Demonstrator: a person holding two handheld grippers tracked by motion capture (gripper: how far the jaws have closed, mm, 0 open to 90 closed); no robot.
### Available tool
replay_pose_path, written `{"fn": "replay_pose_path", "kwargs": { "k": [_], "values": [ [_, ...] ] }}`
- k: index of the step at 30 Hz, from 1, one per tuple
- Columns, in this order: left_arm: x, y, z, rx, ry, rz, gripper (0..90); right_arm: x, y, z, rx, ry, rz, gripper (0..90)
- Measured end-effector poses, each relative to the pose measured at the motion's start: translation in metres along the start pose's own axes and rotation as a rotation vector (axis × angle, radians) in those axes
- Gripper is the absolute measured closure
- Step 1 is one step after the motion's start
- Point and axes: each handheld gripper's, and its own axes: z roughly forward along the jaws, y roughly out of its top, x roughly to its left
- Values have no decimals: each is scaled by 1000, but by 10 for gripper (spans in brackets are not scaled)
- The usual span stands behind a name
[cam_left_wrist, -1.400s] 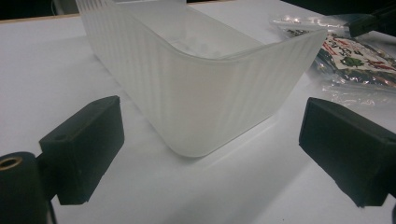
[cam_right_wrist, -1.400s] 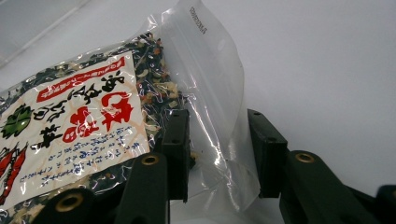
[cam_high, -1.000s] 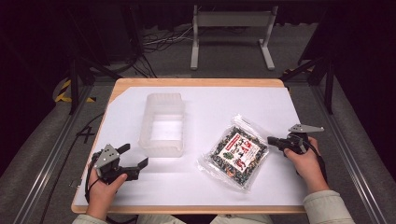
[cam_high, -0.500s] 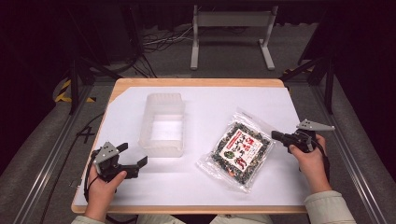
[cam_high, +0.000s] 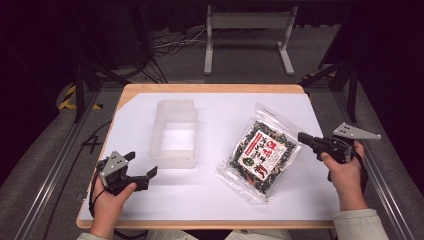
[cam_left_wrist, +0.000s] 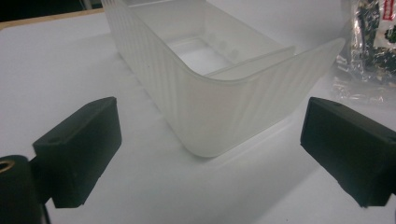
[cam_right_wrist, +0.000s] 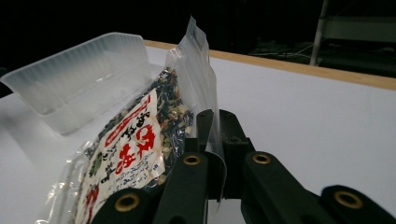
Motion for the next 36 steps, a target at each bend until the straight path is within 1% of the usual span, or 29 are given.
{"fn": "replay_pose_path", "kwargs": {
  "k": [3, 5, 6, 8, 9, 10, 12, 13, 14, 15, 17, 19, 24, 26, 27, 33, 36],
  "values": [
    [-2, 2, -1, 10, -1, 9, 83, 6, 9, -8, -30, 14, -22, 900],
    [-4, 5, -2, 5, -6, 16, 82, 11, 16, -12, -48, 22, -35, 900],
    [-4, 5, -2, 5, -6, 16, 81, 11, 16, -12, -48, 22, -35, 900],
    [-7, 8, -2, -7, -10, 24, 78, 15, 22, -17, -66, 31, -47, 900],
    [-8, 9, -2, -9, -11, 34, 77, 16, 24, -18, -71, 34, -49, 900],
    [-10, 11, -2, -14, -16, 41, 74, 20, 29, -21, -86, 40, -62, 900],
    [-12, 12, -2, -18, -20, 40, 74, 21, 31, -22, -88, 43, -61, 900],
    [-13, 13, -2, -20, -24, 44, 73, 22, 35, -24, -100, 61, -53, 900],
    [-13, 13, -2, -23, -25, 41, 73, 22, 35, -24, -100, 61, -53, 900],
    [-14, 13, -2, -25, -26, 45, 73, 21, 36, -25, -105, 71, -52, 900],
    [-14, 13, -2, -28, -29, 44, 73, 22, 39, -27, -120, 92, -32, 900],
    [-15, 13, -2, -27, -34, 37, 74, 24, 42, -29, -131, 104, -33, 900],
    [-17, 15, -3, -37, -44, 44, 75, 30, 51, -33, -153, 128, -49, 900],
    [-18, 15, -4, -52, -40, 52, 86, 33, 55, -35, -162, 139, -54, 900],
    [-18, 16, -5, -54, -40, 55, 95, 35, 58, -36, -167, 144, -64, 900],
    [-20, 20, -4, -70, -64, 53, 87, 42, 67, -37, -172, 152, -94, 900],
    [-23, 25, -2, -75, -82, 72, 81, 44, 72, -36, -170, 157, -106, 900]
  ]
}}
